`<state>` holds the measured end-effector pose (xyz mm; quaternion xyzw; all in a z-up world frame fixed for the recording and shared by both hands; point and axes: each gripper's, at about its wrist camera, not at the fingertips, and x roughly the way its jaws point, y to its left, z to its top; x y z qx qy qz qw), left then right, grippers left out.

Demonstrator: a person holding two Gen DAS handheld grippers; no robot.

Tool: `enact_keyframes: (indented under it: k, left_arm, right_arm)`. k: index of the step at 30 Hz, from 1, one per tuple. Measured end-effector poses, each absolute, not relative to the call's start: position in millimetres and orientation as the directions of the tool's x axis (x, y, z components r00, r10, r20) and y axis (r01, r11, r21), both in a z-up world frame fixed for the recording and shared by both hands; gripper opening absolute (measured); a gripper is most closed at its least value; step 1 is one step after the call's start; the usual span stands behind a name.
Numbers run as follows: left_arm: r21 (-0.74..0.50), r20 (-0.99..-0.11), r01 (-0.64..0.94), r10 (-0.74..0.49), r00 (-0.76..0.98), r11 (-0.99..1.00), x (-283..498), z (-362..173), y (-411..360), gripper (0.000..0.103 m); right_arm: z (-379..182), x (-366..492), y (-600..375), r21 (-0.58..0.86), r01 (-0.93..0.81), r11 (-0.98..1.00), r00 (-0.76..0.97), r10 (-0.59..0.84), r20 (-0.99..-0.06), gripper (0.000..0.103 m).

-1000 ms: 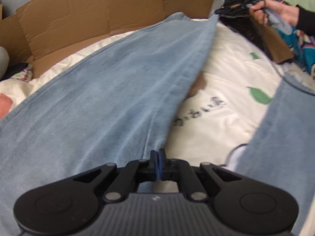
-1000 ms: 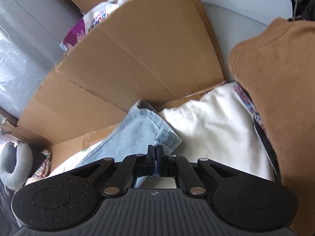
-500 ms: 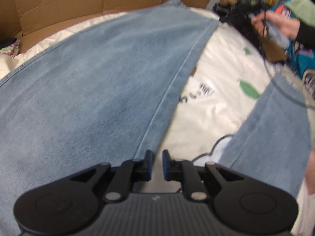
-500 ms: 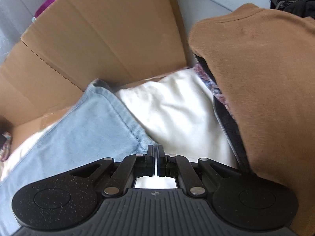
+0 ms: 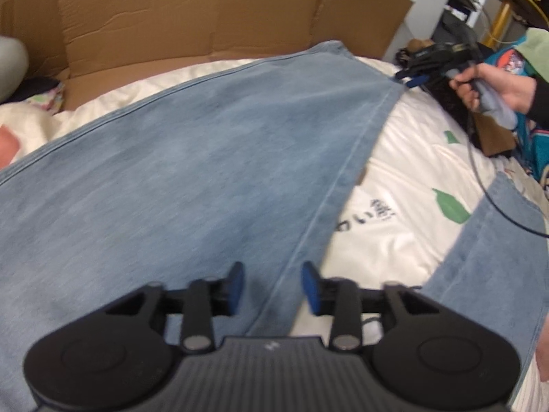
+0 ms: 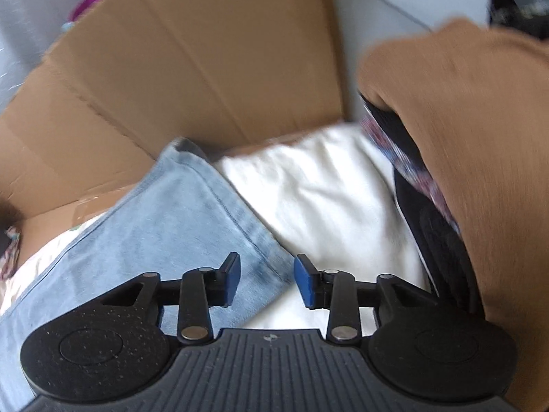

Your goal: Fold clothes

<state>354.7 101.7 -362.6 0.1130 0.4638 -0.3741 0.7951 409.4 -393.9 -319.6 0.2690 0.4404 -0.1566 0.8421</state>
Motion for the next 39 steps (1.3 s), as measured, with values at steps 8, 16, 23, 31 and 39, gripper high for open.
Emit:
enact_keyframes:
  k: [8, 16, 23, 31, 39]
  left_arm:
    - [-0.117, -0.846, 0.767, -0.468, 0.256, 0.631, 353.4, -385.8, 71.8, 0.05]
    - [-0.116, -0.839, 0.781, -0.481, 0.254, 0.613, 353.0, -386.2, 72.6, 0.008]
    - [-0.198, -0.831, 0.774, -0.522, 0.193, 0.602, 356.3, -386.2, 81.3, 0.001]
    - [-0.264, -0.814, 0.737, -0.553, 0.176, 0.623, 360.7, -383.6, 92.3, 0.001]
    - [-0.274, -0.809, 0.627, -0.527, 0.26, 0.729, 371.0, -365.2, 126.7, 0.035]
  right_arm:
    - [-334.8, 406.6, -404.2, 0.397, 0.528, 0.75, 0.582, 0.021, -0.813, 0.015]
    - [-323.7, 405.8, -401.5, 0.349, 0.503, 0.791, 0.572, -0.002, -0.82, 0.007]
    - [-322.3, 403.8, -397.6, 0.3, 0.519, 0.8, 0.555, -0.049, -0.83, 0.008]
    - [-324.3, 402.0, -387.7, 0.214, 0.523, 0.825, 0.525, -0.114, -0.844, 0.008]
    - [-319.7, 402.9, -387.0, 0.194, 0.527, 0.828, 0.532, -0.143, -0.834, 0.02]
